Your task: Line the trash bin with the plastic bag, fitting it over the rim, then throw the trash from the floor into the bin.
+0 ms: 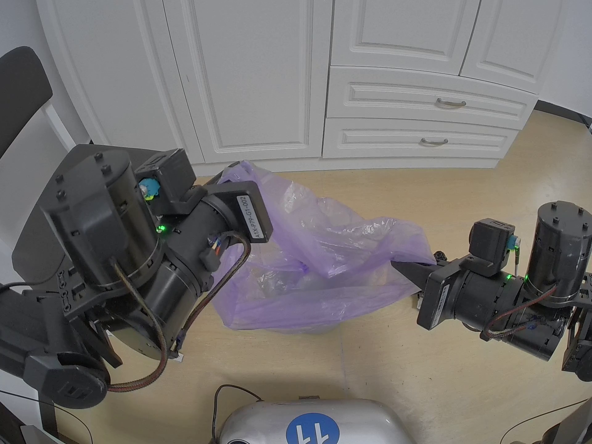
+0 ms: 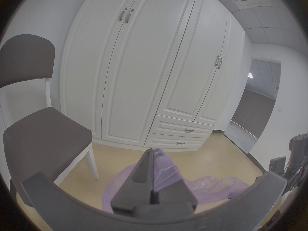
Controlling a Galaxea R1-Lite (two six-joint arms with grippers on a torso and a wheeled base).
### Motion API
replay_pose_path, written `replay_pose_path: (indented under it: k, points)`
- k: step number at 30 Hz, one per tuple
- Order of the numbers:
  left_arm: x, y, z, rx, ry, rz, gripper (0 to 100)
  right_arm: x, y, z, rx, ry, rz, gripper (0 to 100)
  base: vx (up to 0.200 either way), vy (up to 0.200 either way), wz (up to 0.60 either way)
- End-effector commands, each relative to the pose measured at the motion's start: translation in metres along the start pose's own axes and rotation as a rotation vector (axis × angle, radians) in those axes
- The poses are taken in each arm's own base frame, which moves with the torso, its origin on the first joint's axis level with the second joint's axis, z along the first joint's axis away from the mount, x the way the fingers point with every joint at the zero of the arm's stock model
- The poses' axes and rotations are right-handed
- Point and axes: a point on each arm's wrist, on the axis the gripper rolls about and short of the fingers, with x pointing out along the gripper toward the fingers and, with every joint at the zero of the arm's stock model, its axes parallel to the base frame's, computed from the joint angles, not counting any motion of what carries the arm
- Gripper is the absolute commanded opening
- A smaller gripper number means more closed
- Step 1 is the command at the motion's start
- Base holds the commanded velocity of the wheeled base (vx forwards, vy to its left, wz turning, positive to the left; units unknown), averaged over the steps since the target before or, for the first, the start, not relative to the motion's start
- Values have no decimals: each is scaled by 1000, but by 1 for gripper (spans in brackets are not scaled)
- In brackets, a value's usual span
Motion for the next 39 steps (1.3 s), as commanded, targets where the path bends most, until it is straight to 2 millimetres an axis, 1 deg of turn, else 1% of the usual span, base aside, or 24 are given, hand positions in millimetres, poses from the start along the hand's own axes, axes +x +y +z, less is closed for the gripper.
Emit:
replay_pose_path:
  k: [1, 10, 14, 19, 20, 24, 27, 28, 29, 32, 33, 35, 36, 37, 38, 39]
  points:
    - [0, 0, -1, 1, 2, 1, 0, 0, 0, 0, 0, 0, 0, 0, 0, 0, 0]
    - [0, 1, -3, 7, 10, -1, 0, 1, 0, -1, -1, 4, -2, 0, 0, 0, 0]
    - [2, 0, -8, 13, 22, 1, 0, 1, 0, -2, -2, 9, -2, 0, 0, 0, 0]
    - [8, -2, -20, 30, 50, 4, 0, 12, -5, -10, 1, 45, -25, 0, 0, 0, 0]
    - [8, -2, -20, 30, 50, 4, 0, 12, -5, -10, 1, 45, -25, 0, 0, 0, 0]
    - [14, -4, -30, 31, 73, 6, 0, 19, -9, -15, 0, 66, -44, 0, 0, 0, 0]
    - [23, -9, -40, -5, 91, 10, 0, 23, -9, -18, 4, 78, -49, 0, 0, 0, 0]
    - [23, -9, -40, -5, 91, 10, 0, 23, -9, -18, 4, 78, -49, 0, 0, 0, 0]
    - [29, -12, -44, -27, 94, 11, 0, 26, -9, -19, 8, 85, -53, 0, 0, 0, 0]
    - [31, -13, -46, -33, 97, 13, 0, 26, -10, -20, 12, 87, -57, 0, 0, 0, 0]
    - [39, -17, -55, -59, 107, 18, 0, 35, -16, -23, 17, 84, -79, 0, 0, 0, 0]
    - [44, -18, -59, -72, 110, 21, 0, 39, -18, -24, 18, 74, -84, 0, 0, 0, 0]
    - [51, -20, -67, -82, 121, 28, 0, 46, -21, -25, 25, 49, -90, 0, 0, 0, 0]
    - [51, -20, -68, -83, 122, 28, 0, 47, -22, -26, 26, 48, -91, 0, 0, 0, 0]
    - [57, -22, -76, -87, 134, 33, 0, 53, -24, -29, 30, 34, -96, 0, 0, 0, 0]
    - [59, -23, -81, -85, 141, 35, 0, 56, -24, -31, 31, 30, -96, 0, 0, 0, 0]
